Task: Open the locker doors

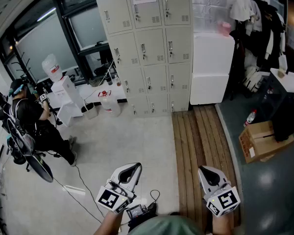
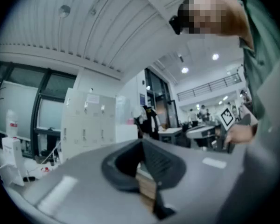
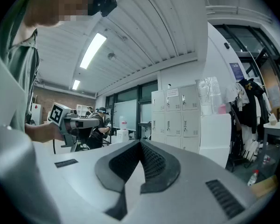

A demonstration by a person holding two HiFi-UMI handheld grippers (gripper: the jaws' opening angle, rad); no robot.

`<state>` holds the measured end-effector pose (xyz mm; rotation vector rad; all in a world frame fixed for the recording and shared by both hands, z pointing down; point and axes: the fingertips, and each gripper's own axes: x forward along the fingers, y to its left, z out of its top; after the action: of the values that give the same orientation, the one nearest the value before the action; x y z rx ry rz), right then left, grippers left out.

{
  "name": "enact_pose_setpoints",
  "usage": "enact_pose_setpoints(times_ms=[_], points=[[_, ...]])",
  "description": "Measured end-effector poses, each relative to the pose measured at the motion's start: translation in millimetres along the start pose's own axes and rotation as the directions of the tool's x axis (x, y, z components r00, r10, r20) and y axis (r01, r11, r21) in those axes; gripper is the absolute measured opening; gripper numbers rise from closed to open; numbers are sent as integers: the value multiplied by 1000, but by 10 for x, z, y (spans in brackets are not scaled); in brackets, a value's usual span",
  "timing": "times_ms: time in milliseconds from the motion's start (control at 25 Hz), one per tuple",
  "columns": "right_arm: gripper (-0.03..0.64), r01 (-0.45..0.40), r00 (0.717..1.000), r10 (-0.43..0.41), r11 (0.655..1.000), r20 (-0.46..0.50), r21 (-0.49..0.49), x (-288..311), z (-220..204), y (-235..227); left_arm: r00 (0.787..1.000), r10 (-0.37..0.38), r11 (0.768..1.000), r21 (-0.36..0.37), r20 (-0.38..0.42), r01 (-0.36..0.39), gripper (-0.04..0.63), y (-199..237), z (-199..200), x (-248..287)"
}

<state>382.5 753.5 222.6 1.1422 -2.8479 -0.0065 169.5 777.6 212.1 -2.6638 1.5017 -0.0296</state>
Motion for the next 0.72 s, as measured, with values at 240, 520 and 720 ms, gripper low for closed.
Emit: enact_pose_setpoints(times_ms=[240, 520, 720], points=[[3, 1, 1000, -1, 1000, 1, -1, 6, -18, -60, 1000, -2, 1000, 1, 8, 2, -2, -35, 82, 99], [4, -2, 1000, 2, 1000, 6, -3, 41, -34, -57, 1000, 10, 1000, 4, 7, -10, -2, 10, 46, 67], [3, -3, 1000, 3, 1000, 0, 6, 103, -36, -18, 1000, 22, 1000, 3, 11, -22, -2, 83, 59, 34]])
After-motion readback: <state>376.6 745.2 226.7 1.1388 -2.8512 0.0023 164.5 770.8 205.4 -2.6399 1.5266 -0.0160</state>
